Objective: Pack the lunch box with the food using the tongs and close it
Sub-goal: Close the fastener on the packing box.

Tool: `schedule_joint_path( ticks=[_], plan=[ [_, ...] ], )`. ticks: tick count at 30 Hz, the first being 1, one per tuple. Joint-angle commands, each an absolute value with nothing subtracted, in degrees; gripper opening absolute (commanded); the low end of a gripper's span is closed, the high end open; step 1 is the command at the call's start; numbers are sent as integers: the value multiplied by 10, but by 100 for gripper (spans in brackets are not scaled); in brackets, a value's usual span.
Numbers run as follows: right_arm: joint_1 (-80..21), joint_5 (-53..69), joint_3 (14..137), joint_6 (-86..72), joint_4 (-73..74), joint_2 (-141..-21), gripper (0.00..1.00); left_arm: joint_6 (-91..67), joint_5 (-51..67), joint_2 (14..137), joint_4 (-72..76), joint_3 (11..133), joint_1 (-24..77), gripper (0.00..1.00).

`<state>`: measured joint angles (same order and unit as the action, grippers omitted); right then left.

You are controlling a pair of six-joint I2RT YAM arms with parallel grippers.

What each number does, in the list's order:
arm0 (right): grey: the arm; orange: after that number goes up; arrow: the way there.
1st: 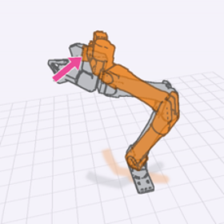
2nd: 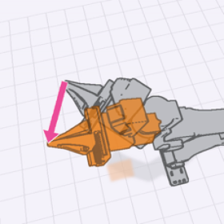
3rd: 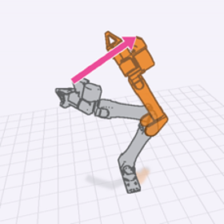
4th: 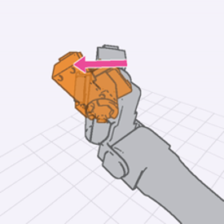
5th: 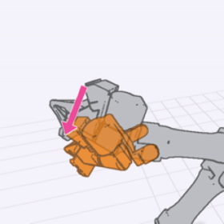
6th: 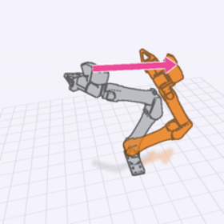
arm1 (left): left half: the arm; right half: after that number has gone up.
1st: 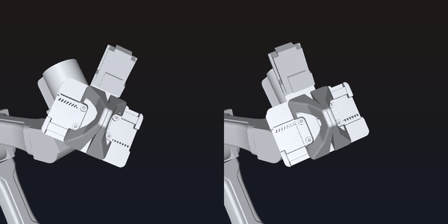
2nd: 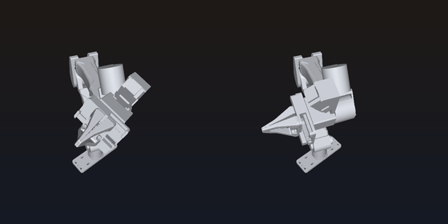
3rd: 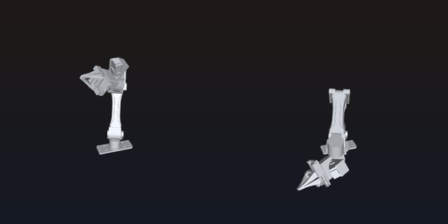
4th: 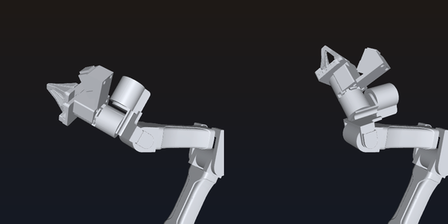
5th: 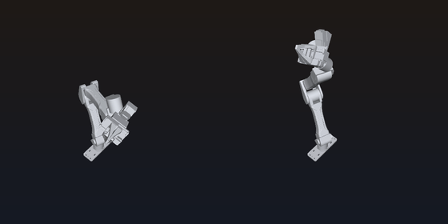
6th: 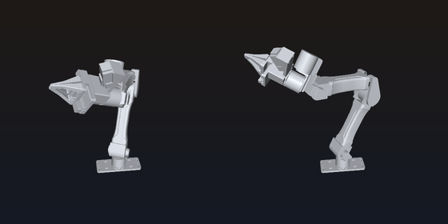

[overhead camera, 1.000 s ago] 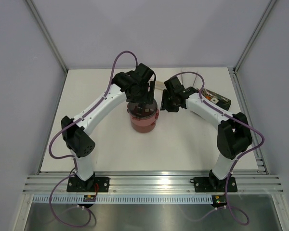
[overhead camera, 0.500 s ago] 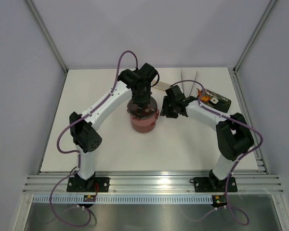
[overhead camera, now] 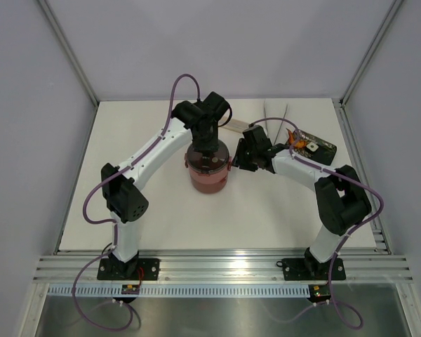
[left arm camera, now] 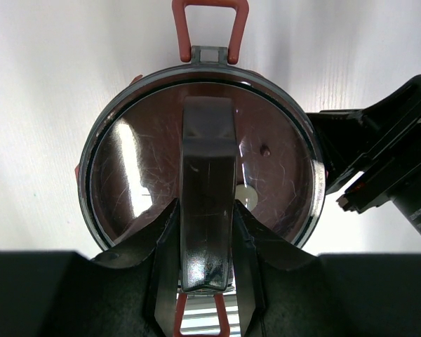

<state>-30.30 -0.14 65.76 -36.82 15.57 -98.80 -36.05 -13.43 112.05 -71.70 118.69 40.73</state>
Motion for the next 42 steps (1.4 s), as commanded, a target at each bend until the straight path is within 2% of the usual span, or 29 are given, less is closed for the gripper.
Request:
schedule_joint_path(
  ticks=[1, 15, 18, 19, 20, 22, 25, 29, 33, 34, 38, 42],
  plan=[
    [-288, -32, 677, -393, 143, -963, 46, -371, -132, 1110, -714, 1190, 408, 33],
    [-284, -46, 655, -391, 161, -929, 47, -540, -139, 1068, -716, 1129, 396, 32],
    [-282, -49, 655, -382, 170, -916, 48, -555, -135, 1065, -719, 1128, 394, 43],
    [-283, -48, 656, -380, 175, -913, 49, -557, -134, 1064, -717, 1127, 394, 50],
    [-283, -47, 657, -374, 176, -911, 50, -557, -130, 1063, -716, 1126, 394, 65],
    [-283, -39, 663, -367, 188, -907, 50, -549, -123, 1058, -705, 1119, 394, 75],
    [-283, -19, 664, -349, 199, -900, 52, -534, -111, 1047, -688, 1112, 394, 82],
    [-283, -11, 650, -337, 215, -873, 53, -491, -112, 1013, -661, 1102, 393, 82],
    [-284, -4, 627, -332, 228, -828, 53, -450, -163, 960, -636, 1091, 370, 77],
    [-284, -3, 622, -330, 235, -820, 54, -439, -158, 949, -617, 1084, 337, 74],
    [-287, 28, 595, -335, 248, -791, 53, -422, -62, 921, -527, 1010, 203, 66],
    [-320, 27, 569, -356, 252, -767, 53, -411, 32, 1005, -472, 995, 128, 58]
  ],
)
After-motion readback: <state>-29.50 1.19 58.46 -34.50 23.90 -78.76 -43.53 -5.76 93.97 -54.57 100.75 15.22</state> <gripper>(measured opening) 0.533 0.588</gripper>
